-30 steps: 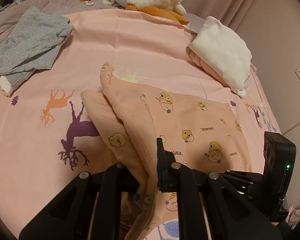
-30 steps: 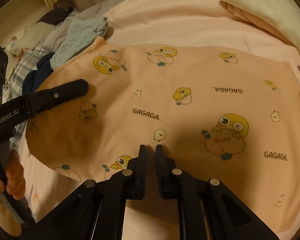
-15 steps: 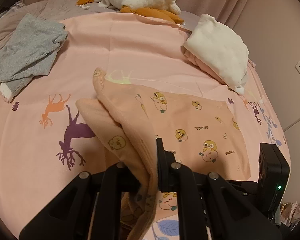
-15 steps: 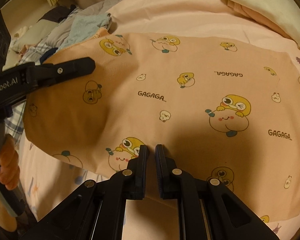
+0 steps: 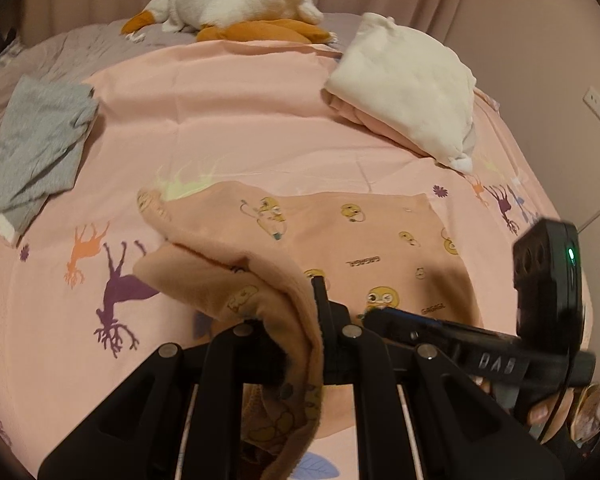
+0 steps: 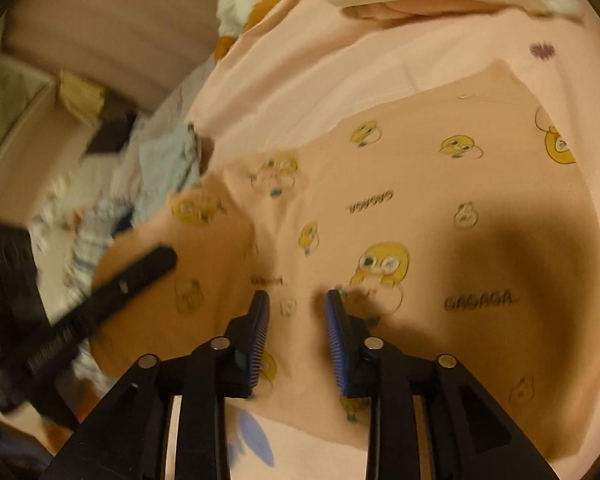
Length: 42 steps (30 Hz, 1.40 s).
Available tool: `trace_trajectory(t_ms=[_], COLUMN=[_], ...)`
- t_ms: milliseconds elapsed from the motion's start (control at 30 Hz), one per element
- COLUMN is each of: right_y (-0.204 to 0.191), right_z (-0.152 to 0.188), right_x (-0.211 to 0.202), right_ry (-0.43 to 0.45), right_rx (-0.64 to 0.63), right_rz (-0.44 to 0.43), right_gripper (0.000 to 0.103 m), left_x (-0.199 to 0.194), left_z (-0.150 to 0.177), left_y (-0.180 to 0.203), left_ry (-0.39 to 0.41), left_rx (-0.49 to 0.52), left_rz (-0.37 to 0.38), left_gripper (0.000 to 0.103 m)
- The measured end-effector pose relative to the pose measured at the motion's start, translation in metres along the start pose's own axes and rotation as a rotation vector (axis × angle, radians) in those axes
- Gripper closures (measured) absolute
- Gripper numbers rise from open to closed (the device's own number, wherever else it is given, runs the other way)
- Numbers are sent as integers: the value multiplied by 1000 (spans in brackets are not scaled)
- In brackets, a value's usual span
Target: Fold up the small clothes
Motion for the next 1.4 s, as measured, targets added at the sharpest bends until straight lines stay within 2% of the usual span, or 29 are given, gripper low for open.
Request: trace_trajectory(t_ms=[67, 267, 367, 400, 433, 500, 667, 733, 867, 933, 1133, 1233, 1333, 1400], right_y=[2, 13, 25, 28, 30, 35, 34, 34, 36, 37, 38, 33, 33, 33], right_z=[-6, -19, -24, -26, -28, -31, -36, -37, -36, -36, -36, -37, -36, -34], right_x=[-3, -6, -14, -16, -18, -24, -21, -17, -13, -14, -13, -22, -28, -25], right_ry=[29, 91, 127, 136, 141, 130, 81, 56, 22, 13, -20, -4, 2, -5], right_rx=[56, 190, 265, 279, 292, 314, 285, 274, 258, 255, 237, 221, 200, 169], right_rz=[-67, -196, -257, -272, -285, -302, -248, -222, -191, -196, -198, -268, -240, -184], right_gripper=[60, 49, 48, 46, 39, 37, 36, 36, 36, 36, 36, 23, 22, 22], left_x=[1, 14, 28, 34, 40, 49, 58, 53, 39, 34, 29, 31, 28, 27], left_z=[-3, -3, 1, 4, 6, 11, 17, 16, 14, 13, 24, 30, 35, 37], left_y=[14, 51, 72, 79, 84, 92, 97, 97, 91, 81, 42, 23, 10, 6], left_ry=[3, -9, -43, -64, -81, -112, -163, -147, -116, -107, -106, -122, -125, -125], left_rx=[35, 115, 149, 158, 163, 169, 139, 142, 134, 115, 12, -37, -64, -80], left_rz=[-8, -22, -16, -10, -1, 29, 118, 135, 160, 148, 142, 130, 123, 127], left_gripper=[91, 91, 90, 88, 86, 83, 57, 53, 50, 50, 50, 50, 50, 50])
Point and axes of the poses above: each gripper's, at about its wrist camera, not at the fingertips, and x roughly the way its jaws point, y to its right, z to its underside, the point moved 6 cm from there along x, roughly the way its jaws point, and after that the axes turned 11 degrees about -z, right-handed, at the moved point
